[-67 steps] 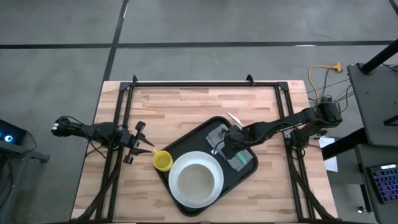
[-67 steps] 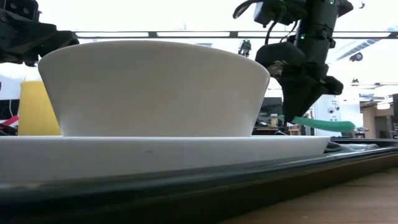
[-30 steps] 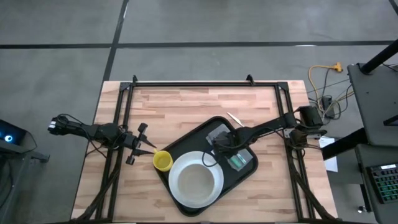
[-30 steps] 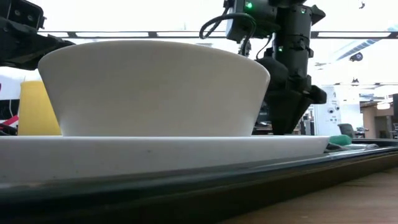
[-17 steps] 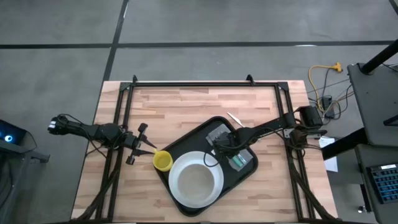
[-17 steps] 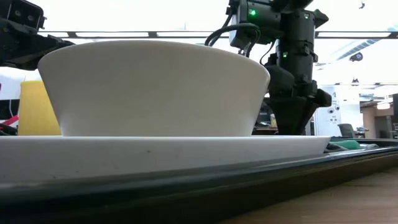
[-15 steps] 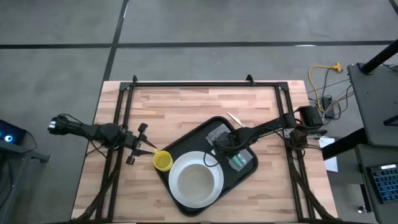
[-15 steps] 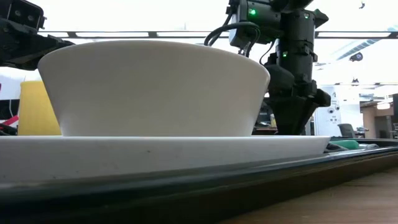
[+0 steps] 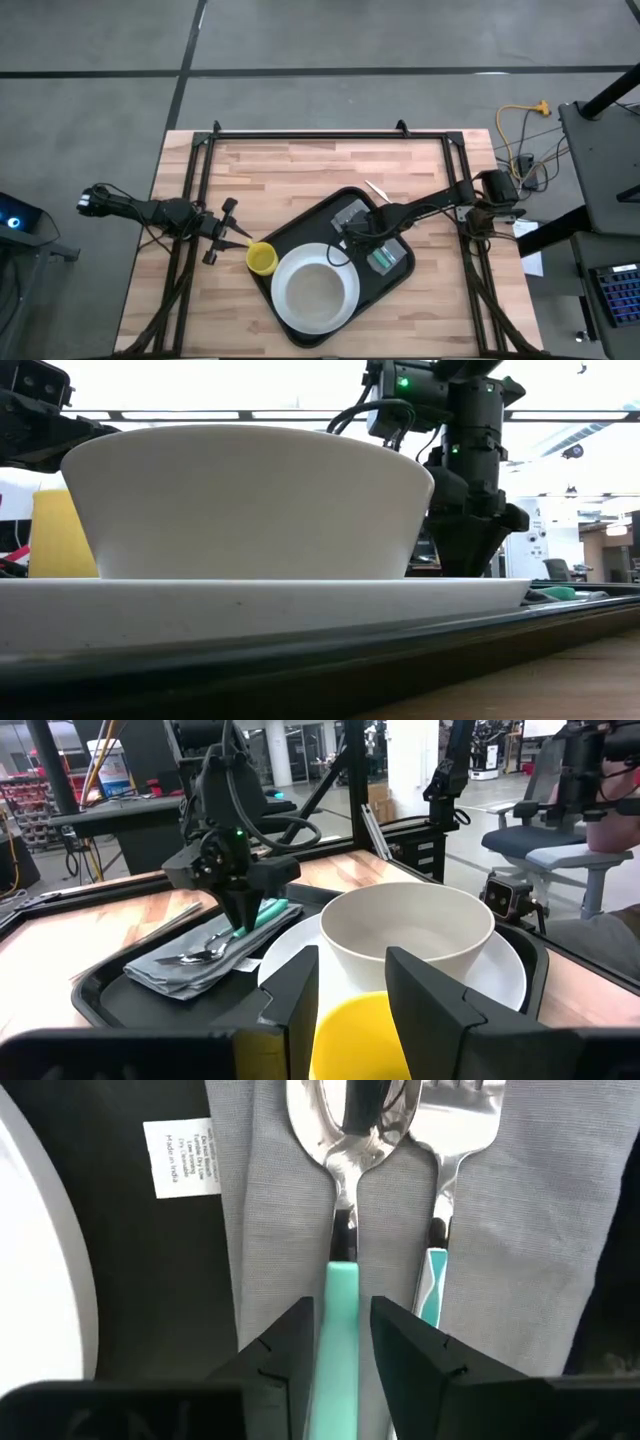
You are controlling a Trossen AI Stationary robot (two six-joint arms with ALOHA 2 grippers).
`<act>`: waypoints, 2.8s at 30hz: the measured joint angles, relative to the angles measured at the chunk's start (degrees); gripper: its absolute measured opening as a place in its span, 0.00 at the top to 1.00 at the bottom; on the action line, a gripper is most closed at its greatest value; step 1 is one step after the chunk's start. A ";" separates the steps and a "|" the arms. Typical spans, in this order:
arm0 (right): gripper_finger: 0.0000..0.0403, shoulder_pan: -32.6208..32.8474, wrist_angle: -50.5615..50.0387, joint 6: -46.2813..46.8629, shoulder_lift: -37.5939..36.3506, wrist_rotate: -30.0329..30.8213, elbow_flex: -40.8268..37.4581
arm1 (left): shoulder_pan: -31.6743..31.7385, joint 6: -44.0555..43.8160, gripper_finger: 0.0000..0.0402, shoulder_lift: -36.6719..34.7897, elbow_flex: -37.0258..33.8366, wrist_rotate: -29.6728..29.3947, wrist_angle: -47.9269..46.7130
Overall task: Set up tray
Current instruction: Put the light blue spoon on the gray napkin, then put the light blue knife on the gray napkin
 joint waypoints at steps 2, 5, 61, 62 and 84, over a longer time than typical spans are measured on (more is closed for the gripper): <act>0.76 -0.01 -0.15 -0.65 0.00 -0.01 0.35 | 0.02 -0.02 0.74 0.00 0.00 0.00 0.00; 0.76 -0.09 -0.15 -2.68 -0.09 -0.01 1.09 | 0.00 -0.02 0.74 0.00 0.00 0.00 0.00; 0.83 -8.65 -14.64 -19.43 -14.21 19.57 -4.07 | 0.00 -0.01 0.74 0.31 0.00 0.00 0.02; 0.83 -9.19 -13.80 -19.43 -15.27 19.07 -5.31 | 0.02 -0.02 0.74 0.31 0.00 -0.02 0.00; 0.83 -21.11 0.10 -24.26 -22.32 7.65 -20.21 | 0.02 0.00 0.74 0.31 0.00 -0.02 0.00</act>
